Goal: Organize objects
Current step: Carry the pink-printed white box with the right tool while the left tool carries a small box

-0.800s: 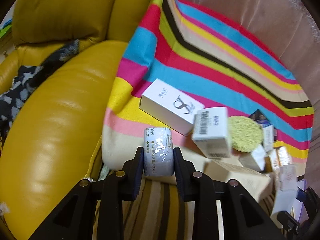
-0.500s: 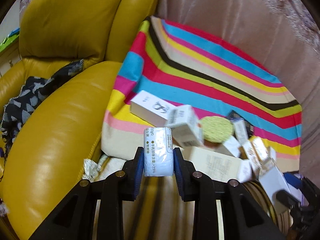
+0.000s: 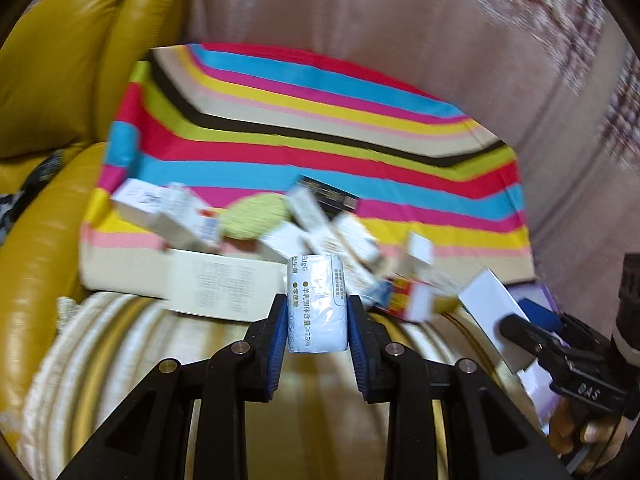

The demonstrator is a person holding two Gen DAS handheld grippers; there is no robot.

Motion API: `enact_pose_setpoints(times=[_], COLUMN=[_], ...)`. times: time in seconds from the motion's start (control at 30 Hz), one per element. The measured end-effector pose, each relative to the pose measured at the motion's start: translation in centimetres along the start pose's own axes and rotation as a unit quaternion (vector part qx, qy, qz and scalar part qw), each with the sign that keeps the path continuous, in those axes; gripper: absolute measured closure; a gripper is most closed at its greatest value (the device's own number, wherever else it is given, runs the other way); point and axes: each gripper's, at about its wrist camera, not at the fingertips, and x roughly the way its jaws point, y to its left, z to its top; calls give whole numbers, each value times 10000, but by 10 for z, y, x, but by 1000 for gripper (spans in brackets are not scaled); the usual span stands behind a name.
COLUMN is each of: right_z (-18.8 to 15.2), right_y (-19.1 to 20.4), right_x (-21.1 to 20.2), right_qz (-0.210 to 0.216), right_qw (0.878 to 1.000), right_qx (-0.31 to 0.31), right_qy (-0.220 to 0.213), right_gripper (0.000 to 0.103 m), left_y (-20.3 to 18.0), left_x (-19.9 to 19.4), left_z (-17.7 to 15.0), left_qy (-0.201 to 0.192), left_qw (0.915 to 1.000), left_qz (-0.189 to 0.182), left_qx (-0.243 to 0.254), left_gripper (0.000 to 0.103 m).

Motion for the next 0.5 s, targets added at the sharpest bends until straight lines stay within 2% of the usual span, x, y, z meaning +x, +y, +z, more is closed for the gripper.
enact_pose_setpoints(times=[0.23,0.3,0.5], right_z=[-16,-22,-38], right_y=[-48,-63,-96], right_x=[-30,-39,-57], right_qz=[-453,-744,-1364], right_qw=[9979,9956,9874], right_qx=[423,504,740], right_qy=[-184,-254,-303], right_gripper=[30,30,30], left_y=[-64,-81,-135], left_x=[21,26,43], left_z=[-12,-15,-31], left_qy=[343,407,712], left_qw=[9969,9951,9849], left_qz=[-508,-653,-1165], left_qx=[487,614,1060], left_gripper=[73,73,73])
